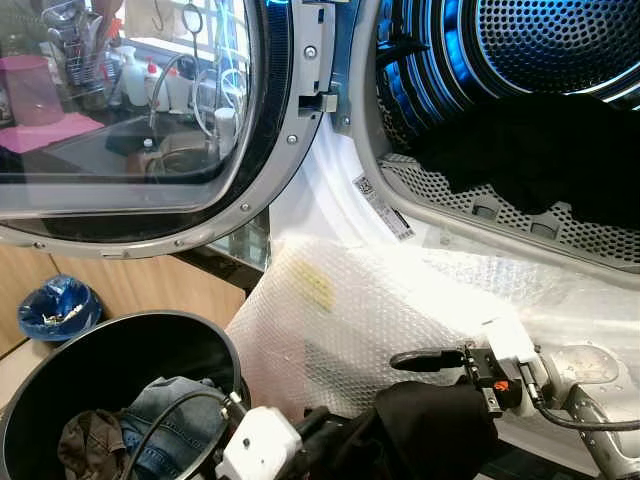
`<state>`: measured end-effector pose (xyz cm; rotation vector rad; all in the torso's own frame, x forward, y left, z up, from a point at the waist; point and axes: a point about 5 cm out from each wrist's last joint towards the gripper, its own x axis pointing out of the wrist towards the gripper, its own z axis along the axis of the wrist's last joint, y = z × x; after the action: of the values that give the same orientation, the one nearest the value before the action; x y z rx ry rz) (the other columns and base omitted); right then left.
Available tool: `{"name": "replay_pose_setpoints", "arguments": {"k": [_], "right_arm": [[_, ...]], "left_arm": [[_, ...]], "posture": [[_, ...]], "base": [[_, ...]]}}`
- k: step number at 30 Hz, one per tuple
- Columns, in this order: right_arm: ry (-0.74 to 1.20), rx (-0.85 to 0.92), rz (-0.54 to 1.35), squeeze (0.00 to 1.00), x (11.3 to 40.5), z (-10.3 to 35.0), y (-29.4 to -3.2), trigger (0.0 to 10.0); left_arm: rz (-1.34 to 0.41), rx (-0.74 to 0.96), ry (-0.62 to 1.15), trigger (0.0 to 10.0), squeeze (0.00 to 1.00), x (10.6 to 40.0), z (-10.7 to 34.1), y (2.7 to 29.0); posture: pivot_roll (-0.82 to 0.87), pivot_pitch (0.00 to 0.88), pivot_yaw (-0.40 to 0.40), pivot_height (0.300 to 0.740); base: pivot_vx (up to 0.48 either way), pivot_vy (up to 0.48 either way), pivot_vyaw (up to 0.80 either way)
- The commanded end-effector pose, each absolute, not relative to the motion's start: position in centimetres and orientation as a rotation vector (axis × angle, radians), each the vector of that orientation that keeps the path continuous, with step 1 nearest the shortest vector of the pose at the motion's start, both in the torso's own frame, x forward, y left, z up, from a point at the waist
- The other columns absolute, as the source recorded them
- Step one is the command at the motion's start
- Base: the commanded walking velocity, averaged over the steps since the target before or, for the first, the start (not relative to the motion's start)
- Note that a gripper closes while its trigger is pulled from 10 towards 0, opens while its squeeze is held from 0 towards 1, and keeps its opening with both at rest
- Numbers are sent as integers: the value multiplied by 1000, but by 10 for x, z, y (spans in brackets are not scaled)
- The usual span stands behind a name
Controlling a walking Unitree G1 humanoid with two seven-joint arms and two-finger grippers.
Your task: Clothes washing
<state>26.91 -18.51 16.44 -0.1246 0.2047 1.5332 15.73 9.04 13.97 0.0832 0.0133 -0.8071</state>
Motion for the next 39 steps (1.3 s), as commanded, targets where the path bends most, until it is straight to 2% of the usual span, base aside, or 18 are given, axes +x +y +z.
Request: {"name": "replay_pose_setpoints", "arguments": {"k": [1, 4, 7, 19, 25, 26, 27, 30, 39], "right_arm": [[179, -157, 1544, 0, 273, 172, -183, 10000], [176, -157, 1544, 0, 274, 172, -183, 10000], [174, -157, 1543, 0, 274, 173, -184, 10000], [171, -166, 1543, 0, 279, 175, -185, 10000], [170, -164, 1549, 0, 280, 175, -184, 10000], [171, -164, 1550, 0, 280, 175, -184, 10000], [171, -166, 1551, 0, 280, 175, -184, 10000], [171, -172, 1557, 0, 281, 176, -184, 10000], [171, -184, 1570, 0, 281, 179, -184, 10000]], "left_arm": [[-845, 132, -23, 10000, 1000, 159, 148, 87], [-814, 169, -51, 10000, 1000, 162, 151, 88], [-760, 132, -44, 10000, 1000, 162, 152, 91], [-758, 82, -20, 10000, 1000, 153, 154, 91], [-868, 53, 14, 10000, 1000, 152, 151, 83], [-892, 57, 24, 10000, 463, 152, 149, 82], [-925, 54, 42, 10000, 0, 153, 147, 81], [-1005, 54, 92, 10000, 0, 154, 140, 79], [-1065, 53, 108, 10000, 0, 174, 127, 72]], "posture": [[133, 68, -91, 740], [132, 70, -90, 740], [131, 74, -93, 740], [150, 77, -113, 740], [149, 78, -122, 740], [149, 78, -122, 740], [142, 76, -122, 740], [129, 72, -124, 740], [113, 70, -133, 740]], "base": [[0, 0, 0], [0, 0, 0], [0, 0, 0], [0, 0, 0], [0, 0, 0], [0, 0, 0], [0, 0, 0], [0, 0, 0], [0, 0, 0]]}}
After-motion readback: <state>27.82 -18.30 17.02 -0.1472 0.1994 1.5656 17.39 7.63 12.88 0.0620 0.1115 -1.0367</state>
